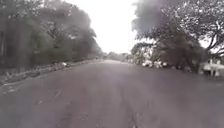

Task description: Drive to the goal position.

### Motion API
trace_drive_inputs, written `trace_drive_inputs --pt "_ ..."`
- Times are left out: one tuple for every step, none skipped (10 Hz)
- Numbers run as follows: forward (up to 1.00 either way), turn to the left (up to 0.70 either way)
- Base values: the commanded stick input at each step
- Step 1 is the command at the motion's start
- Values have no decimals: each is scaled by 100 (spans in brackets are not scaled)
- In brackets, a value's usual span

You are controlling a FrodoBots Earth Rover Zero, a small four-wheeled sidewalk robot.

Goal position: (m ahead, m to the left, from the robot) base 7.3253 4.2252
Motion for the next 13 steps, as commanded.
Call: trace_drive_inputs --pt "70 0" --pt "70 0" --pt "70 0" --pt "70 0" --pt "70 0" --pt "70 0" --pt "70 0" --pt "70 0" --pt "70 0" --pt "70 0" --pt "70 0" --pt "70 0" --pt "70 0"
